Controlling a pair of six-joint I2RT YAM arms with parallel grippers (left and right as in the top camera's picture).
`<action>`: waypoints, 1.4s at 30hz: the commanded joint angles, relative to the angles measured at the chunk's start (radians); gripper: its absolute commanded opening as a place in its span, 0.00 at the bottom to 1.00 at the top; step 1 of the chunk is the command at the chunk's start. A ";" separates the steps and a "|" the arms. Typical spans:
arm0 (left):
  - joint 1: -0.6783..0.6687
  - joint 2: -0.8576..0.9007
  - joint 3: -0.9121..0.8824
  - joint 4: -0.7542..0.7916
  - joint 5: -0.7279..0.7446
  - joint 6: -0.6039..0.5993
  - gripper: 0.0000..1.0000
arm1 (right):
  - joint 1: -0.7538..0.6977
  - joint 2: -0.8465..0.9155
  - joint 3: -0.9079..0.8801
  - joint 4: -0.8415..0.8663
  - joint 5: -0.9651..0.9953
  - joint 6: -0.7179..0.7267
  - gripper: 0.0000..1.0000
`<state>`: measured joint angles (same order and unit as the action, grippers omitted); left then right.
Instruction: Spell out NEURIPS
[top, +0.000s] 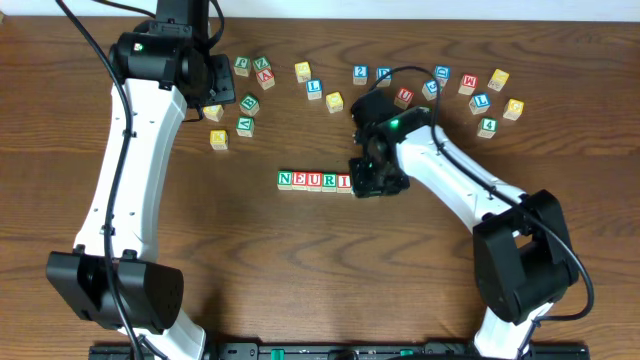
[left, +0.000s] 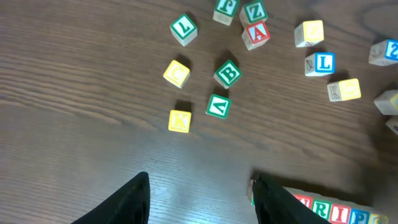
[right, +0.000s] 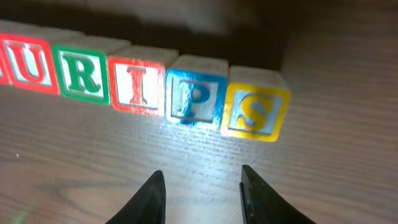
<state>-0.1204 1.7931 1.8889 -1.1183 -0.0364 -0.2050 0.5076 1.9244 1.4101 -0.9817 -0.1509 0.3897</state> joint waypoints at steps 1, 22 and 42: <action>0.016 0.000 -0.010 0.001 -0.032 0.013 0.53 | 0.010 0.011 -0.014 -0.005 0.021 0.034 0.34; 0.047 0.000 -0.010 0.001 -0.032 -0.010 0.52 | 0.031 0.098 -0.018 0.009 0.074 0.112 0.32; 0.047 0.000 -0.010 0.001 -0.032 -0.010 0.53 | 0.030 0.105 -0.018 0.044 0.100 0.114 0.33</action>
<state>-0.0742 1.7931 1.8889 -1.1183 -0.0555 -0.2089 0.5327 2.0205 1.3956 -0.9405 -0.0700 0.4900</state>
